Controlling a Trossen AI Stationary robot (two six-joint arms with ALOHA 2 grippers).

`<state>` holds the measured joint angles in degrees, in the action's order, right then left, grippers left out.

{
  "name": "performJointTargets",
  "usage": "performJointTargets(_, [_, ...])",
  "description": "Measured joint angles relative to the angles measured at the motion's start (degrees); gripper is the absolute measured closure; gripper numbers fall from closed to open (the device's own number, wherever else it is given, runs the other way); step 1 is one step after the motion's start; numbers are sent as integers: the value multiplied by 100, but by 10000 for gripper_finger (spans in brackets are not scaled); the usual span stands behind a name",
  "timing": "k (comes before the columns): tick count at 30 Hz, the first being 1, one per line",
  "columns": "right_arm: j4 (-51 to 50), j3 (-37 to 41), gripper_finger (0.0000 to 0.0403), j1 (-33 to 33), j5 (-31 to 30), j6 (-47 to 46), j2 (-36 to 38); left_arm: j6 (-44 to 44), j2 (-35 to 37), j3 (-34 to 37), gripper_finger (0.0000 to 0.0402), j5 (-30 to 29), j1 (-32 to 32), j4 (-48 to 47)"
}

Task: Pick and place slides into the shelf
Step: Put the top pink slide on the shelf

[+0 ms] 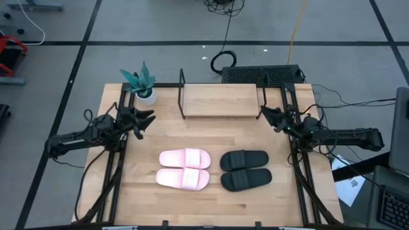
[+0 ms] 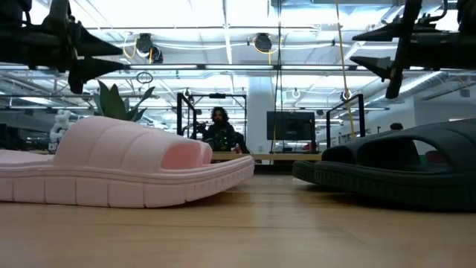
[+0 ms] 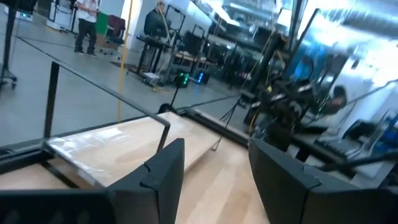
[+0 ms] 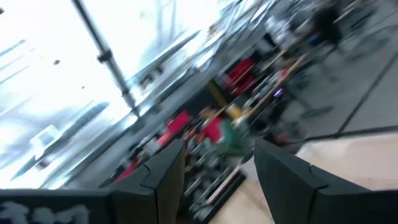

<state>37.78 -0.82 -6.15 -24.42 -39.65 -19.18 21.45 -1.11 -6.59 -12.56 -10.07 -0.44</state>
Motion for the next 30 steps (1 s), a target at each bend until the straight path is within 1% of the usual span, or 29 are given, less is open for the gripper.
performJointTargets(2, [-26,0,218,0,-375,3,-4,132,1,0,220,2,0,51])
performJointTargets(4, [-27,0,218,-4,-577,13,-7,393,-2,0,220,32,0,58])
performJointTargets(8, [21,0,218,-4,-520,-4,-9,892,-1,0,220,82,0,207])
performJointTargets(10, [161,0,218,-2,-283,-12,-7,1097,-2,-9,220,162,2,336])
performJointTargets(11, [296,0,218,-2,-80,-7,-9,1141,-2,-44,220,290,2,394])
performJointTargets(14, [737,-86,218,13,741,78,-44,1156,-2,-327,220,821,2,447])
performJointTargets(16, [845,-257,218,73,1283,136,-126,1209,-39,-592,220,1170,25,463])
performJointTargets(18, [747,-450,218,177,1559,186,-282,1226,-180,-888,220,1472,99,465])
performJointTargets(21, [856,-893,218,393,1729,250,-658,1388,-613,-1330,220,1771,292,320])
performJointTargets(24, [824,-1305,218,672,1997,215,-1199,1625,-1276,-1705,220,1998,596,-133])
performJointTargets(27, [772,-1683,218,975,2349,-64,-1742,1928,-2012,-1920,220,2101,993,-390])
performJointTargets(30, [470,-1964,218,1323,2599,-516,-2231,2091,-2680,-2063,220,2202,1445,-375])
